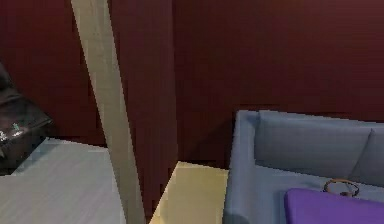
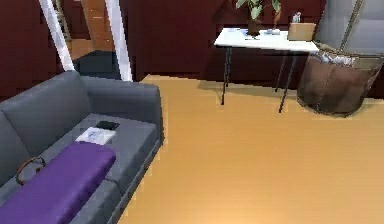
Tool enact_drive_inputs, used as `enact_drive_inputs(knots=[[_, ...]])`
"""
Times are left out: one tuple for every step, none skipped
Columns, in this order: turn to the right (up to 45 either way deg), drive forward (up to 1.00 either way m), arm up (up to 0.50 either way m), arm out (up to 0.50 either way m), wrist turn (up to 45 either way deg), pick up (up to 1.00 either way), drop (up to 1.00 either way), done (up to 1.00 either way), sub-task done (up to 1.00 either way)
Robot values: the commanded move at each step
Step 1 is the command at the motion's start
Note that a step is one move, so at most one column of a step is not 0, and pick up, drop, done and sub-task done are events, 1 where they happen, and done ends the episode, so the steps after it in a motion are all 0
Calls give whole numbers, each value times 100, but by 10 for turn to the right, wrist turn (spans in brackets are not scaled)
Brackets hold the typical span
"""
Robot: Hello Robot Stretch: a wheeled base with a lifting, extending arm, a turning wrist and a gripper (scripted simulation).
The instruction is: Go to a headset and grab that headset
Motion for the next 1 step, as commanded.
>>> enact_drive_inputs(knots=[[360, 0, 0, 0, 0, 0, 0, 0, 0]])
